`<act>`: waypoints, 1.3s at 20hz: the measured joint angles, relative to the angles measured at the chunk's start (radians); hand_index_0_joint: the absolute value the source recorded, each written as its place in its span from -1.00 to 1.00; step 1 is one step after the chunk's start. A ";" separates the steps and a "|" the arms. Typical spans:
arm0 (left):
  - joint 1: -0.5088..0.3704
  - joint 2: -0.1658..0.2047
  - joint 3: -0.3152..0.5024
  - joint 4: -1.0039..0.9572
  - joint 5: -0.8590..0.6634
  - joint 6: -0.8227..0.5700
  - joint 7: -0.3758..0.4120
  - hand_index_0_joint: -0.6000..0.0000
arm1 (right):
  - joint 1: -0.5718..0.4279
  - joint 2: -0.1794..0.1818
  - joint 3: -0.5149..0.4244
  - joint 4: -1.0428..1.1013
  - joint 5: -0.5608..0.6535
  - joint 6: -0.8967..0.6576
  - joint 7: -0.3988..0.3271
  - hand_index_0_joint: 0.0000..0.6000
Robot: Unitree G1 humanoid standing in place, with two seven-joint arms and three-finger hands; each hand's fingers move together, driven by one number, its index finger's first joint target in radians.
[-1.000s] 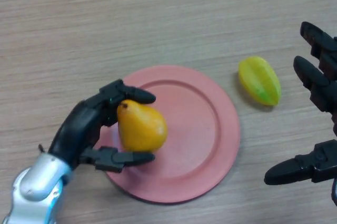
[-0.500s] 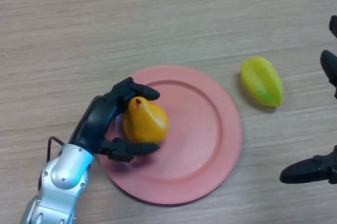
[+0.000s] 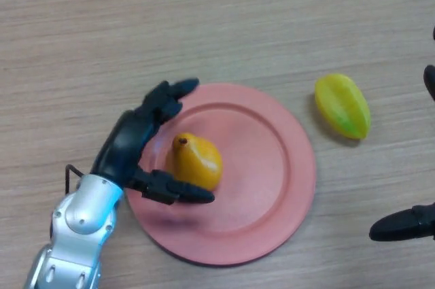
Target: Pick up the yellow pear and place it on the plate
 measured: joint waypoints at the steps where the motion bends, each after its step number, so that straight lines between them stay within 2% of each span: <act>1: 0.015 0.000 0.001 -0.059 -0.015 0.032 -0.001 1.00 | -0.001 0.000 0.000 0.000 -0.001 0.000 0.002 -1.00; 3: 0.031 0.007 0.012 -0.172 -0.061 0.088 -0.012 1.00 | -0.016 0.018 0.002 -0.001 -0.005 0.000 0.018 -1.00; 4: 0.046 0.016 0.032 -0.244 -0.077 0.119 -0.024 1.00 | -0.018 0.042 0.004 -0.001 -0.014 0.000 0.031 -1.00; 5: 0.051 0.034 0.038 -0.282 -0.097 0.127 -0.026 1.00 | -0.018 0.052 0.005 -0.001 -0.014 0.001 0.034 -1.00; 9: 0.069 0.069 0.140 -0.488 -0.204 0.237 -0.039 1.00 | -0.054 0.057 0.010 -0.001 -0.020 0.038 0.052 -1.00; 10: 0.074 0.078 0.165 -0.534 -0.239 0.251 -0.040 1.00 | -0.063 0.075 0.015 -0.001 -0.055 0.042 0.088 -1.00; 13: 0.111 0.096 0.231 -0.604 -0.322 0.314 -0.041 1.00 | -0.106 0.179 0.019 -0.001 -0.218 0.052 0.208 -1.00; 14: 0.143 0.105 0.262 -0.626 -0.357 0.351 -0.044 1.00 | -0.120 0.208 0.015 -0.001 -0.257 0.053 0.225 -1.00; 16: 0.189 0.108 0.334 -0.650 -0.393 0.382 -0.071 1.00 | -0.121 0.240 0.013 0.001 -0.258 0.053 0.244 -1.00; 19: 0.194 0.123 0.436 -0.663 -0.478 0.386 -0.087 1.00 | -0.131 0.241 0.013 0.033 -0.259 0.052 0.260 -1.00; 20: 0.195 0.135 0.463 -0.663 -0.489 0.386 -0.087 1.00 | -0.132 0.239 0.021 0.062 -0.304 0.017 0.271 -1.00; 22: 0.200 0.145 0.468 -0.664 -0.489 0.387 -0.087 1.00 | -0.134 0.239 0.020 0.096 -0.362 -0.014 0.275 -1.00; 26: 0.203 0.144 0.459 -0.678 -0.450 0.416 -0.100 1.00 | -0.133 0.240 0.028 0.122 -0.368 -0.071 0.295 -1.00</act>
